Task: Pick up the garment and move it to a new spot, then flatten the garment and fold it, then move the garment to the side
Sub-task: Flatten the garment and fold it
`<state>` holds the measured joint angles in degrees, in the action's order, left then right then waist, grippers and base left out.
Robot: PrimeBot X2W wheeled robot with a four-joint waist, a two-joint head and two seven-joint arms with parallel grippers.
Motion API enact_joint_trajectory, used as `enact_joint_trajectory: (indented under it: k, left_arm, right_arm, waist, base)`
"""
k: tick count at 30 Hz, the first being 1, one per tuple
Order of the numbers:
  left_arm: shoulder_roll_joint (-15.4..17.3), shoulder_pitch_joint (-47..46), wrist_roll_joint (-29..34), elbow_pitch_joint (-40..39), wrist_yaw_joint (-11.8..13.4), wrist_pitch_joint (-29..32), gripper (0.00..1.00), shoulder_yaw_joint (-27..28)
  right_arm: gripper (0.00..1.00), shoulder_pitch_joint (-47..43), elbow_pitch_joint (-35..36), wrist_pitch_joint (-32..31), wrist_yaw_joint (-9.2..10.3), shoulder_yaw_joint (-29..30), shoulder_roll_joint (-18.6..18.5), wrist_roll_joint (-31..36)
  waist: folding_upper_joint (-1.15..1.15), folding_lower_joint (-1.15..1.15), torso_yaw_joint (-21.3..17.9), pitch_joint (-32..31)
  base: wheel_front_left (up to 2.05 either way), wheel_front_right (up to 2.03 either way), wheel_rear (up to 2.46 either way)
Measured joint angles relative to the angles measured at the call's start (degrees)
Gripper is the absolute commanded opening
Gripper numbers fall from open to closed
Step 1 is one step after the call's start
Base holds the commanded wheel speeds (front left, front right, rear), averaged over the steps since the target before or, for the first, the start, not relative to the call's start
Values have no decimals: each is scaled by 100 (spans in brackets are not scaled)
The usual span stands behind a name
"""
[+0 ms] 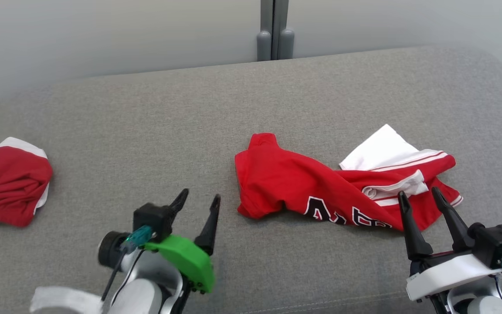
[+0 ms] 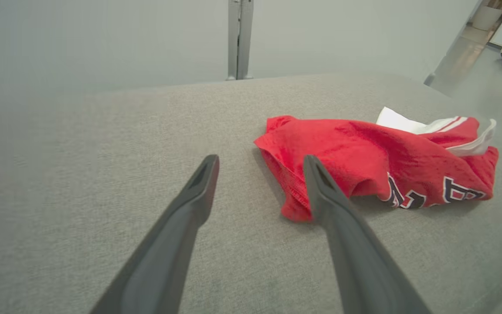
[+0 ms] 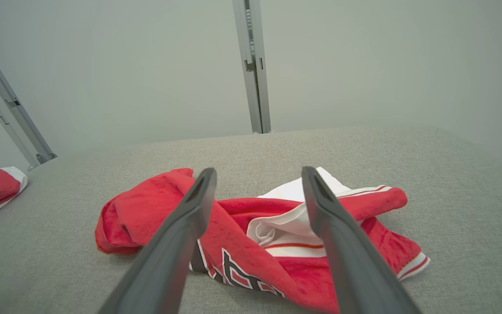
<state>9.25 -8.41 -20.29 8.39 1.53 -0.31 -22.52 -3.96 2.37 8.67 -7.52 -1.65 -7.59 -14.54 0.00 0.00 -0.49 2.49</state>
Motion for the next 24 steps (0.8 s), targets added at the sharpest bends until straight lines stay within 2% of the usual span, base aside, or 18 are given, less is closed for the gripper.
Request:
enact_joint_trajectory:
  k: [5, 14, 24]
  left_arm:
    - [-246, -742, -234, 625, -355, 809, 100, -298]
    - [-379, -2166, -848, 2326, -613, 1559, 100, -34]
    - [-378, -3117, -1561, 3918, -845, 2214, 100, 107]
  right_arm:
    - [100, 168, -59, 56, 0, -86, 7, -51]
    - [100, 452, -312, 265, 0, -193, 86, -170]
    - [100, 662, -638, 494, 0, -278, 138, -250]
  waist:
    - [0, 0, -260, 152]
    - [0, 1, -836, 611]
    - [0, 1, -1420, 1026]
  base:
    - [0, 0, 0]
    - [0, 0, 0]
    - [0, 0, 0]
